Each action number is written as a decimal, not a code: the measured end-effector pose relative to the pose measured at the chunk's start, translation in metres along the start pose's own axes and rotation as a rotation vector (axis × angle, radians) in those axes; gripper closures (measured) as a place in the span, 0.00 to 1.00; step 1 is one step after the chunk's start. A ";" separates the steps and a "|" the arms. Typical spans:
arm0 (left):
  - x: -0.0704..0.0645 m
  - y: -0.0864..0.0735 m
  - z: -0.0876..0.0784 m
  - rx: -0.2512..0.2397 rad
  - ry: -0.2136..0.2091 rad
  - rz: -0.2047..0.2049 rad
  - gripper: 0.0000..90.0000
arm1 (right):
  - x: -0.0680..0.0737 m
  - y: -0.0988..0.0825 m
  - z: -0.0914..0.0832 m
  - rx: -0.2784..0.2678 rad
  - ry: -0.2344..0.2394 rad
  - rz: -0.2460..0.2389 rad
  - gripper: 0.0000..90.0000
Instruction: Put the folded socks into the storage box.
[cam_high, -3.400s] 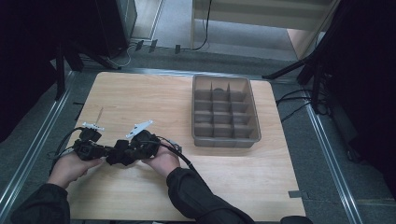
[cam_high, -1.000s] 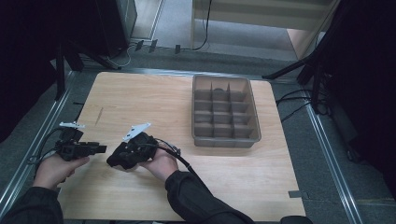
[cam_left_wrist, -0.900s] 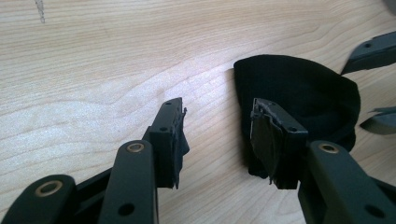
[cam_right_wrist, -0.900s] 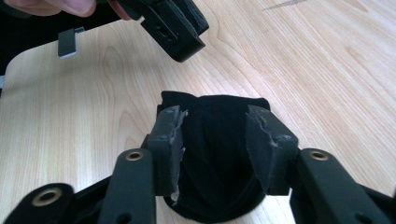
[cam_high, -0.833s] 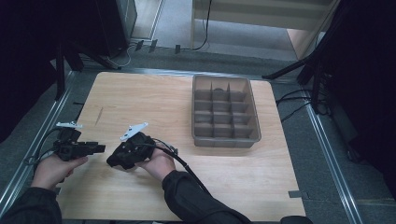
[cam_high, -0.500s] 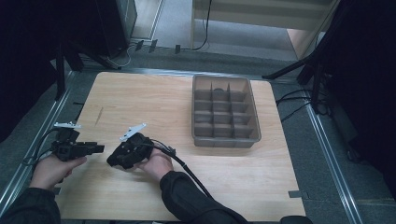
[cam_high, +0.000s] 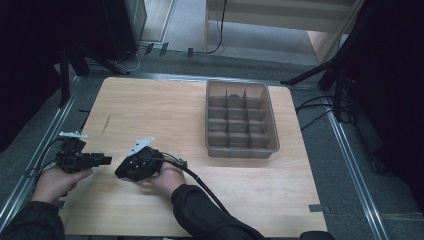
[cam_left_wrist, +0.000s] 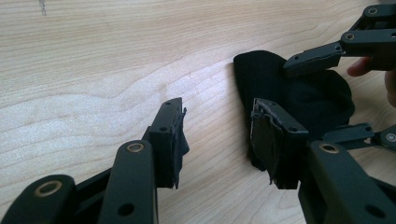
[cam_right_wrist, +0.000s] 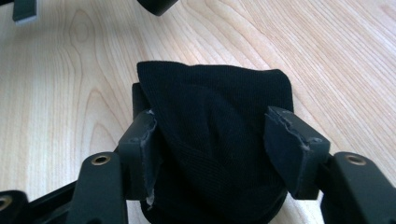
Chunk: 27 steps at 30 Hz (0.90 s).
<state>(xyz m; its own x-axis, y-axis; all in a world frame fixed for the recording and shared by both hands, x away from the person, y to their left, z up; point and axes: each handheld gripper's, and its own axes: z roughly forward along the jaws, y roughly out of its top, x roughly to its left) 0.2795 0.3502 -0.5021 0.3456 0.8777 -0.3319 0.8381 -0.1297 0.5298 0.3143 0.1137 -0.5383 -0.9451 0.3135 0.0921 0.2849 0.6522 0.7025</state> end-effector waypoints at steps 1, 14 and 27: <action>0.000 0.000 0.000 -0.001 0.001 -0.001 0.59 | 0.000 -0.001 0.000 -0.004 0.001 -0.006 0.44; -0.001 0.000 0.000 0.007 -0.004 -0.008 0.59 | 0.000 -0.005 -0.002 -0.009 -0.036 -0.013 0.61; 0.000 0.001 0.000 0.003 -0.011 -0.022 0.61 | -0.005 -0.008 -0.010 -0.012 -0.030 0.105 0.87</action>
<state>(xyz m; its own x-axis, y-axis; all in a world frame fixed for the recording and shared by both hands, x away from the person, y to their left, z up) 0.2801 0.3503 -0.5019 0.3311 0.8755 -0.3520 0.8470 -0.1113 0.5199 0.3155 0.0997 -0.5368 -0.9047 0.4007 0.1447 0.3801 0.6060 0.6988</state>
